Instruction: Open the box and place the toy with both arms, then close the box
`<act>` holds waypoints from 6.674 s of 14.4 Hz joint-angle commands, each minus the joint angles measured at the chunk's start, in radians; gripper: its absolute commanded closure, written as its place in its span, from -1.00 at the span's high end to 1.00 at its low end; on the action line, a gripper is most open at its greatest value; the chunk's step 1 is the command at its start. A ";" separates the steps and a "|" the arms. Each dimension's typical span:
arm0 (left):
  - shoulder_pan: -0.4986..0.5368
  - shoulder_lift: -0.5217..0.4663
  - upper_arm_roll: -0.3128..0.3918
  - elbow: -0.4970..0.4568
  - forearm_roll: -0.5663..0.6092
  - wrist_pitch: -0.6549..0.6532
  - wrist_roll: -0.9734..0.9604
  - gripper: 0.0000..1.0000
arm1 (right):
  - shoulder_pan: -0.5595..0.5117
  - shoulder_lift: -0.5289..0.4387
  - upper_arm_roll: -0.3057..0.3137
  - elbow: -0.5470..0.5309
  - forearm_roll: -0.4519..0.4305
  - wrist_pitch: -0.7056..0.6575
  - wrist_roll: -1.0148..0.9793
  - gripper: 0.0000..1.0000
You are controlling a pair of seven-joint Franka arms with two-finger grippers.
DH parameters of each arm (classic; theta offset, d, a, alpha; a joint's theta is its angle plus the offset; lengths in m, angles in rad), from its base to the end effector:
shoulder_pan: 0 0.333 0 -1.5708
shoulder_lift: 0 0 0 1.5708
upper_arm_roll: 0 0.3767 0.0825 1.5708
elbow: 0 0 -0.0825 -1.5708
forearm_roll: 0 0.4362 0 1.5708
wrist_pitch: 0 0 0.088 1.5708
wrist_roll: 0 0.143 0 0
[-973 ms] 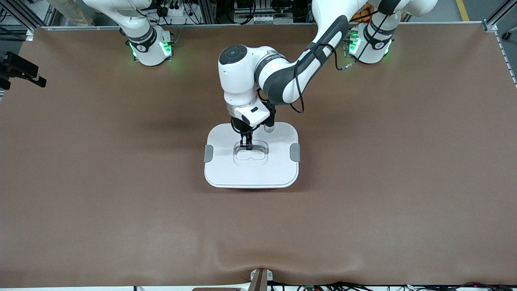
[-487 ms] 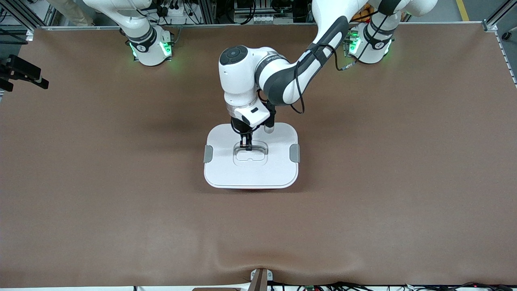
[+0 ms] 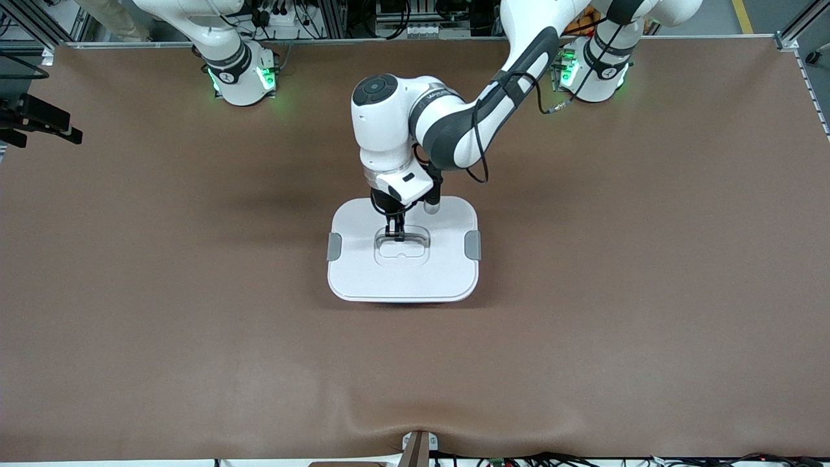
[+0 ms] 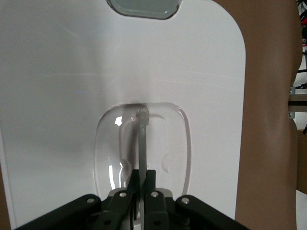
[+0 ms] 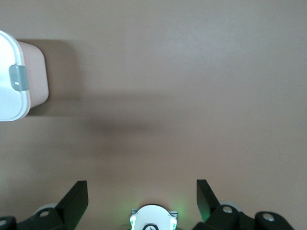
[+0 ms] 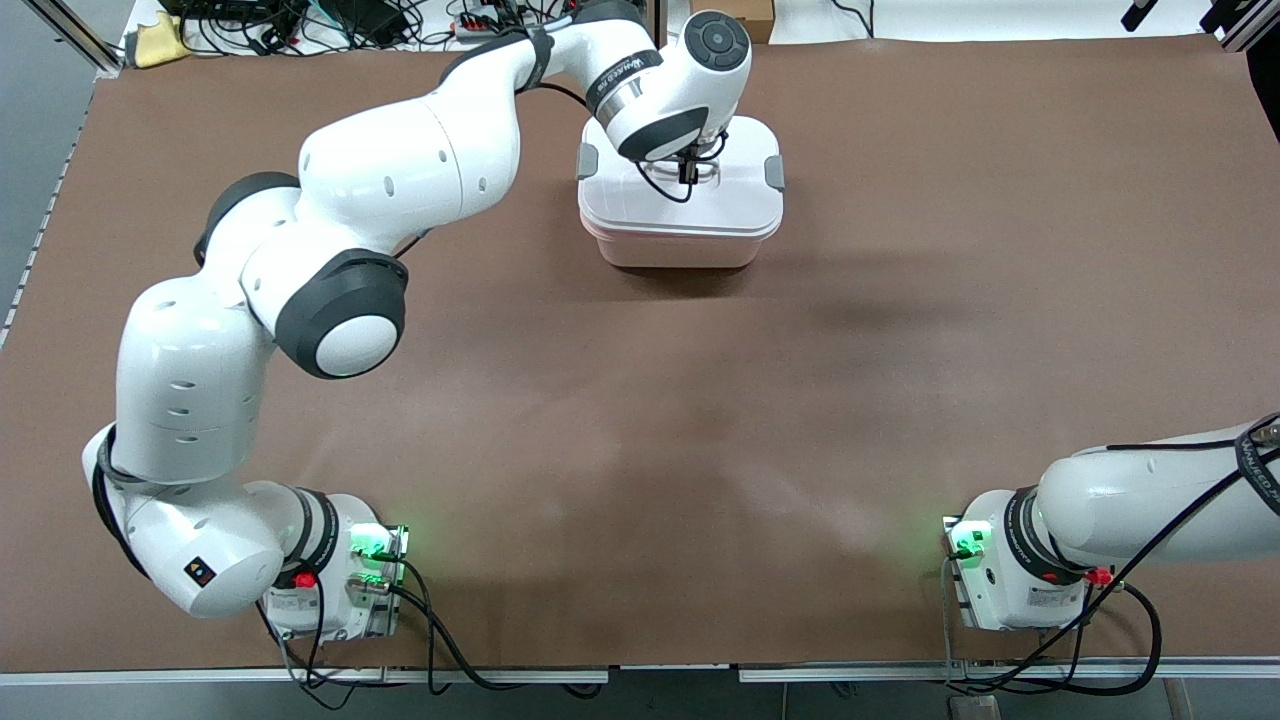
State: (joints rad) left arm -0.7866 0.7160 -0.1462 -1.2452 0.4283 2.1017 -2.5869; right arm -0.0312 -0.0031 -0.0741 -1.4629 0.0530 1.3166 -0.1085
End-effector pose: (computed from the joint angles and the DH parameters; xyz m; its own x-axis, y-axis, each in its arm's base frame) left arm 0.5598 -0.6459 0.3520 0.0562 0.9971 0.0518 0.9461 -0.0698 0.3163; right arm 0.5701 -0.0518 0.6864 0.9906 0.0174 -0.1358 0.0082 -0.9977 -0.0680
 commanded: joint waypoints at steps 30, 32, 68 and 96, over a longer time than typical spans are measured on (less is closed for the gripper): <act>0.027 -0.006 0.007 -0.017 -0.052 0.008 -0.041 1.00 | 0.008 0.014 0.008 0.015 -0.030 0.056 0.090 1.00; 0.036 -0.010 0.005 -0.014 -0.052 0.006 -0.026 1.00 | 0.008 0.014 0.008 0.015 -0.030 0.055 0.090 1.00; 0.733 -0.497 -0.004 -0.026 -0.415 -0.740 2.098 1.00 | 0.002 0.009 0.007 0.027 -0.027 0.039 0.087 1.00; 0.788 -0.800 0.050 -0.352 -0.416 -0.569 2.519 1.00 | 0.008 0.011 0.010 0.027 -0.035 0.036 0.089 1.00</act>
State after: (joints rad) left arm 0.0067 -0.0866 -0.1081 -1.6200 0.0320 1.5334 -0.0792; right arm -0.0218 0.0054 -0.0661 -1.4506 0.0166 1.3603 -0.0317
